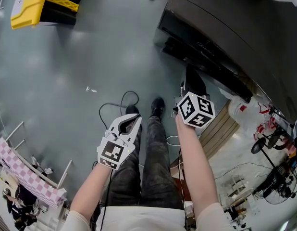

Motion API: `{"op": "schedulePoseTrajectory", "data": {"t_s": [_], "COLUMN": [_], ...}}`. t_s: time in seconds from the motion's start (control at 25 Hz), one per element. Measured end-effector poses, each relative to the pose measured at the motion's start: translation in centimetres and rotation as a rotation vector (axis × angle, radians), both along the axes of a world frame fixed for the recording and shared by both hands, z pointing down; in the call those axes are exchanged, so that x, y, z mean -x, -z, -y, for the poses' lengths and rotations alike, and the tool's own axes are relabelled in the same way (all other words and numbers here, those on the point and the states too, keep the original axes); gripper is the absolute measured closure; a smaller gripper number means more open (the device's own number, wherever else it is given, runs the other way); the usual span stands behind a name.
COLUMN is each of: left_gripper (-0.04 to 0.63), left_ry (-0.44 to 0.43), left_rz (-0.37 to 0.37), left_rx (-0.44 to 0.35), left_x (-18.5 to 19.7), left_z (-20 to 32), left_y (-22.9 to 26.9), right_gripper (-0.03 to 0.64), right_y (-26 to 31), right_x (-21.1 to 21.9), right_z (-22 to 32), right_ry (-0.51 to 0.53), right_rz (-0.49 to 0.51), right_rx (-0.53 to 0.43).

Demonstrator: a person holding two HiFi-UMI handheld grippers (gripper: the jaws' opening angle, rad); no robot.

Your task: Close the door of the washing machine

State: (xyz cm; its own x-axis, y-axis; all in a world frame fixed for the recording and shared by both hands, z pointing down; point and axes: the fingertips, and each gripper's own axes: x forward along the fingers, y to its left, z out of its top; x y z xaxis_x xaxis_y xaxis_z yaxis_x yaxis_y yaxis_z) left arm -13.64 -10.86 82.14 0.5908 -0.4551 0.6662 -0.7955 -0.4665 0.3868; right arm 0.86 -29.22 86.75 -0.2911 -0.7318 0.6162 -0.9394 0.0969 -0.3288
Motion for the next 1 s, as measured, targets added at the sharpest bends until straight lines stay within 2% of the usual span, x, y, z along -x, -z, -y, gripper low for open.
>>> {"op": "schedulePoseTrajectory", "data": {"t_s": [0.2, 0.4, 0.68, 1.0], "left_gripper": [0.586, 0.586, 0.586, 0.588], "left_ry": [0.004, -0.016, -0.073, -0.077], "left_rz": [-0.015, -0.025, -0.005, -0.008], "left_rx": [-0.012, -0.058, -0.160, -0.250], "left_x": [0.0, 0.3, 1.7, 3.7], "left_z": [0.4, 1.4, 1.8, 0.5], "left_y": [1.1, 4.6, 13.4, 25.7], "right_gripper": [0.588, 0.586, 0.586, 0.586], "right_y": [0.8, 5.2, 15.8, 28.4], "right_x": [-0.3, -1.7, -1.3, 0.0], "right_z": [-0.3, -0.7, -3.1, -8.1], "right_ry": [0.127, 0.096, 0.079, 0.094], "right_rz": [-0.092, -0.104, -0.119, -0.149], "right_rx": [-0.026, -0.040, -0.100, -0.173]}}
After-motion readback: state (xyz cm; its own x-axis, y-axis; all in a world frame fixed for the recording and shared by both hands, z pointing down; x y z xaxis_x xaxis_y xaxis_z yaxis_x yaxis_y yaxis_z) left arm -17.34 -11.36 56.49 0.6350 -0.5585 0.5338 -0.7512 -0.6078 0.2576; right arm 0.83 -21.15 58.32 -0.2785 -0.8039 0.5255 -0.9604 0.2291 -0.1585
